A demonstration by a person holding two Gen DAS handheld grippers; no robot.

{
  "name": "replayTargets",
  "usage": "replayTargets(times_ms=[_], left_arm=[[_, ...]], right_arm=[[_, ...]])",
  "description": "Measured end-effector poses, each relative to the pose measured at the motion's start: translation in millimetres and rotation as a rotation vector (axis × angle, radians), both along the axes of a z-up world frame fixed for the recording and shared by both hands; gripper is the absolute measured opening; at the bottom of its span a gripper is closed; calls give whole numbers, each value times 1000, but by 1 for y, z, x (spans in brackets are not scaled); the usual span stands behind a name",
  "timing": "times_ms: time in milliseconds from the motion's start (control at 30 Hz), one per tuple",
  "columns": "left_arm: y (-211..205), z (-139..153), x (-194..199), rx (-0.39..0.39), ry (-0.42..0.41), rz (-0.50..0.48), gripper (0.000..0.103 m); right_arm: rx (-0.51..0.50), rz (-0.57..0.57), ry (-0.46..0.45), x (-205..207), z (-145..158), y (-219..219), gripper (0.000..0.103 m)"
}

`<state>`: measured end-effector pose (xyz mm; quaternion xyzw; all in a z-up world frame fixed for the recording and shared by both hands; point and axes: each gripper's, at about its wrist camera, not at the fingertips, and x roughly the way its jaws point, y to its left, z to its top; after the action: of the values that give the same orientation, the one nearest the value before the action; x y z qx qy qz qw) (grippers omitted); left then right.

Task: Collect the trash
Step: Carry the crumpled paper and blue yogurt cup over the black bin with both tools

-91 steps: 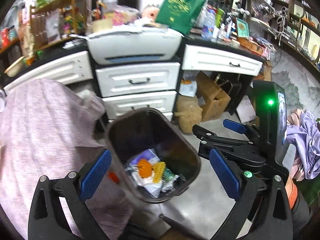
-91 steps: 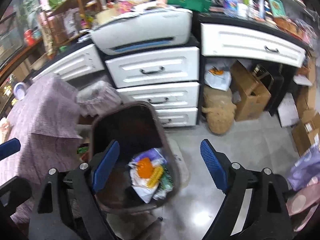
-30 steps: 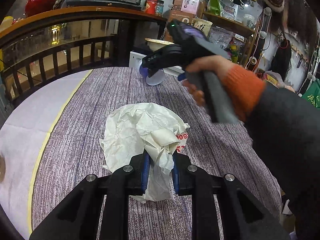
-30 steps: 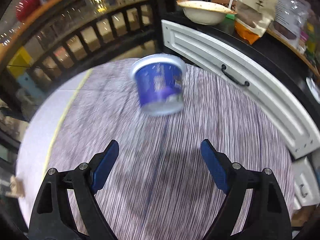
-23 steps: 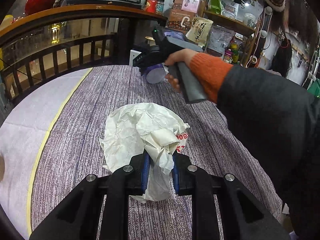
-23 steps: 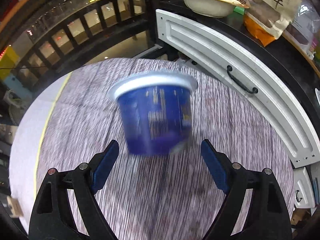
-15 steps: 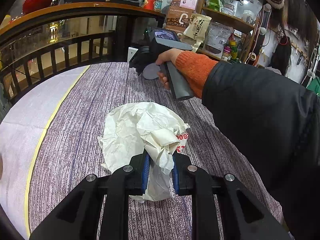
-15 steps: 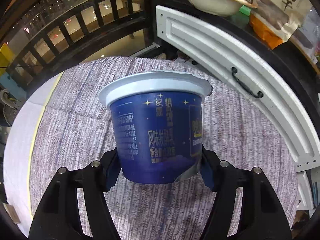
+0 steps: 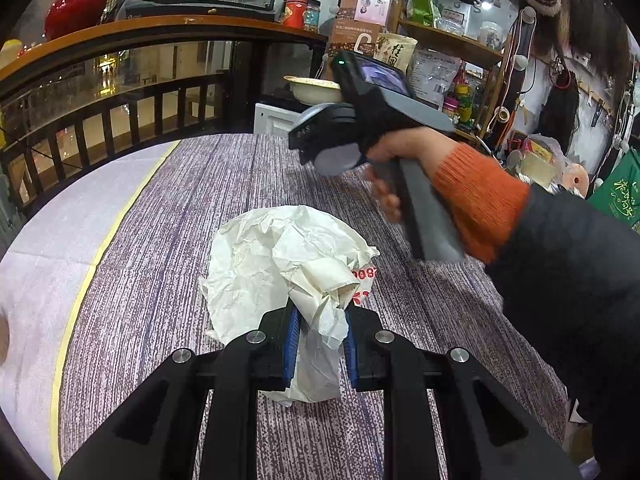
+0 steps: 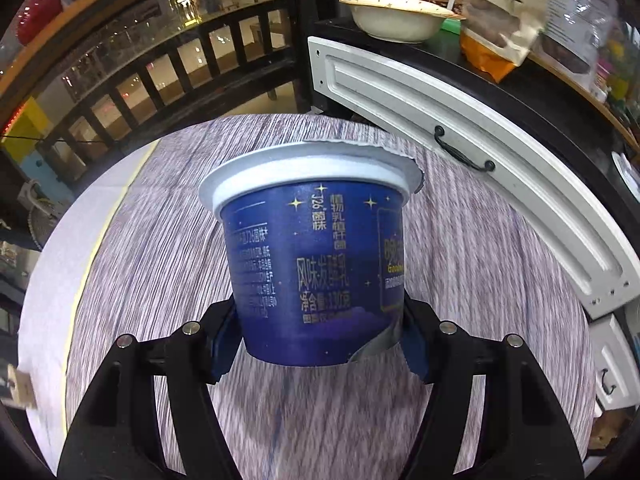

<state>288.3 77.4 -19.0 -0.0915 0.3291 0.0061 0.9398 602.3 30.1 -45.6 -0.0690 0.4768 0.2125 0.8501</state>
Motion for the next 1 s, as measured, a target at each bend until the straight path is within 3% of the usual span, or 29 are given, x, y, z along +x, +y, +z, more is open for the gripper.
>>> replayTargets(times_ms=[633,767,1000], left_arm=[[-21,1,-5,76,-43,-47,19],[-30,-2,-7,114,-55,-52,19],[-59,9,-22,110,-55,-100,19]], right_arm=[[-3,15,-202,-201,32,-162,66],[21,-7,-242,-254,39,-205,66],[15,-75,-304,-334,34,-275,66]])
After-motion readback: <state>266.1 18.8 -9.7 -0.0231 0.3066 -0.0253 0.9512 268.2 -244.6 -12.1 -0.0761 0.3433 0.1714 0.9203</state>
